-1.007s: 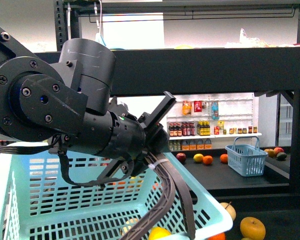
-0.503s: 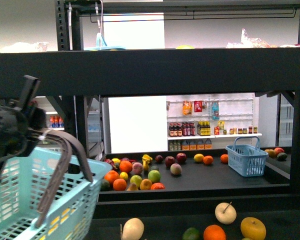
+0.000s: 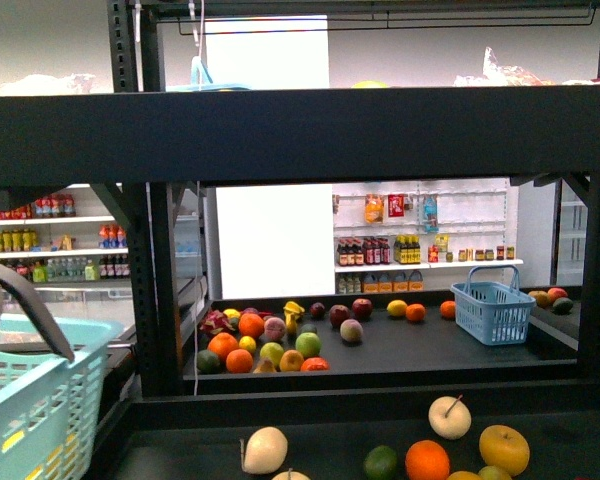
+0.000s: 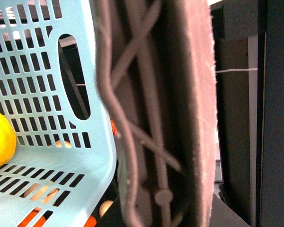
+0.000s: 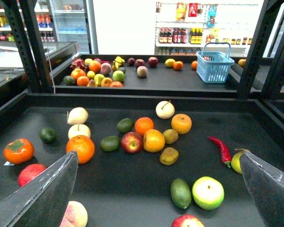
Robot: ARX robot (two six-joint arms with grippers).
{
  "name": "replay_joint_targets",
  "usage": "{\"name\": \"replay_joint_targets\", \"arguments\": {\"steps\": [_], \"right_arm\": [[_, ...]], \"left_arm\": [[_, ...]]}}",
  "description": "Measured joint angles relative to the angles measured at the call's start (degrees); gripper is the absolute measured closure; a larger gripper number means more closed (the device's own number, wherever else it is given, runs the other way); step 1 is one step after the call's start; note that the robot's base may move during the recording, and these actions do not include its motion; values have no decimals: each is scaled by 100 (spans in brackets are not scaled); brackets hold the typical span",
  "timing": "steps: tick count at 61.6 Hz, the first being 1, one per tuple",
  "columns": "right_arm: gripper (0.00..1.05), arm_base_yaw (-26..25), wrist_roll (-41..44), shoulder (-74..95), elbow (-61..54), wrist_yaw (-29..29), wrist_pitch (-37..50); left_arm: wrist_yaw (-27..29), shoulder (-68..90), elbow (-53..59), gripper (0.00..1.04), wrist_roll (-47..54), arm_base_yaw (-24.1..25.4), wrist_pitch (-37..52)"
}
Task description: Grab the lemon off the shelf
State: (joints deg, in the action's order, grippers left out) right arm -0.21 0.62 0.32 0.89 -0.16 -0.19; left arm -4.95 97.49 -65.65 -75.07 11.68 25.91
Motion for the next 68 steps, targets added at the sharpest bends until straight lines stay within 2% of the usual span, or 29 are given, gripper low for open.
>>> {"name": "replay_joint_targets", "arguments": {"steps": [13, 21, 47, 68], "right_arm": [[2, 0, 0, 0, 0, 0, 0], [2, 0, 0, 0, -2, -2, 0], [2, 0, 0, 0, 0, -2, 0], [2, 0, 0, 0, 0, 0, 0]], "left_arm": [[-87, 7, 0, 93, -138, 807, 46], [-155, 48, -44, 93, -136, 1099, 48], [-970, 485, -490, 94, -214, 1445, 181], [-1294, 879, -544, 94, -216, 1652, 522]]}}
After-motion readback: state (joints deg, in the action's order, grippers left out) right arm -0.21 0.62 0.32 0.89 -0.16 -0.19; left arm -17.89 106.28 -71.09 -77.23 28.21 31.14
